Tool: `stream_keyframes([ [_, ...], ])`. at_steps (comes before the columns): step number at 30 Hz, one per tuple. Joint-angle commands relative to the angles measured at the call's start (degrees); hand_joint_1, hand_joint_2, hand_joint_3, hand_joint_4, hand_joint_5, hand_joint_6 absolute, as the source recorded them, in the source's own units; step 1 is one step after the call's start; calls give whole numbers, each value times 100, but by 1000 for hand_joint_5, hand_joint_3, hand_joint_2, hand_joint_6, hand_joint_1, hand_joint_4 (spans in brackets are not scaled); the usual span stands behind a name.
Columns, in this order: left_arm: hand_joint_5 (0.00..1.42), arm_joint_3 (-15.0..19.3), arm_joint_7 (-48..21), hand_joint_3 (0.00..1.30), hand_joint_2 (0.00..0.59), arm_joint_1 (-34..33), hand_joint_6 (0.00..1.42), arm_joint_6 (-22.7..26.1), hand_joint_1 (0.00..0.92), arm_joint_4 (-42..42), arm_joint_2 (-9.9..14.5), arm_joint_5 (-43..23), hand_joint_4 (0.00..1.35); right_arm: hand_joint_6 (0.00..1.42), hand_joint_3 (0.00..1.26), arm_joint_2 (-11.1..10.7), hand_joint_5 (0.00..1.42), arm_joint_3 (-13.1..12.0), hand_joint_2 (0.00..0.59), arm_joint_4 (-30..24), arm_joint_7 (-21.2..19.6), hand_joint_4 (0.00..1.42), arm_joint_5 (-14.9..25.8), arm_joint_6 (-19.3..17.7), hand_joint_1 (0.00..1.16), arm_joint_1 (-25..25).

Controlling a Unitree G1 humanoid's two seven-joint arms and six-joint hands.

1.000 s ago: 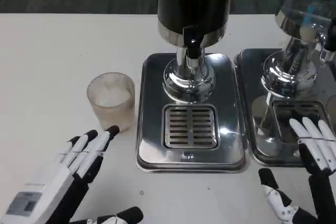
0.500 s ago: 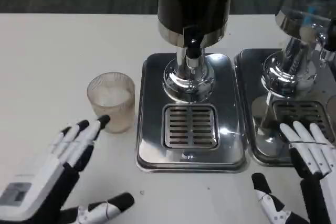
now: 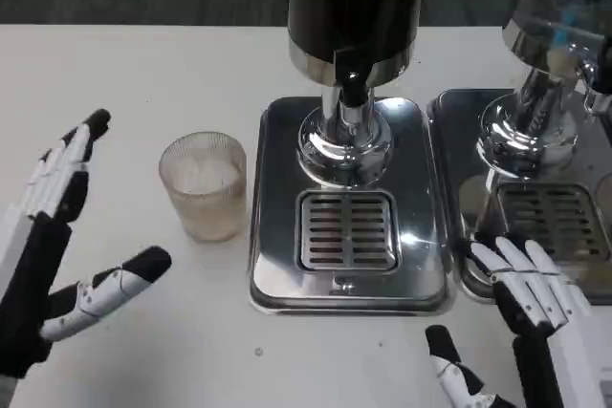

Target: Grasp the cup under the faucet to collect the drink, then remove the cup.

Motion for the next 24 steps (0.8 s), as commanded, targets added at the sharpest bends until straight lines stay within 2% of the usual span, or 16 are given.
stream_keyframes([
  [1,0,-61,169,0,47,-537,0,-207,0,886,-35,-119,0,238,267,55,141,75,397,78,-68,193,-45,56,409,-90],
  [4,0,-67,245,0,37,-882,3,-293,11,1444,-22,-155,0,245,277,71,162,113,397,94,-57,224,-36,74,410,-146],
  [13,57,-358,201,0,28,-1872,90,-263,145,2997,158,-132,0,260,294,121,192,296,405,143,-6,257,-41,81,421,-344],
  [24,109,-858,-38,0,24,-2629,135,-53,208,3934,344,-72,0,278,317,192,209,452,405,181,-63,271,-56,78,424,-442],
])
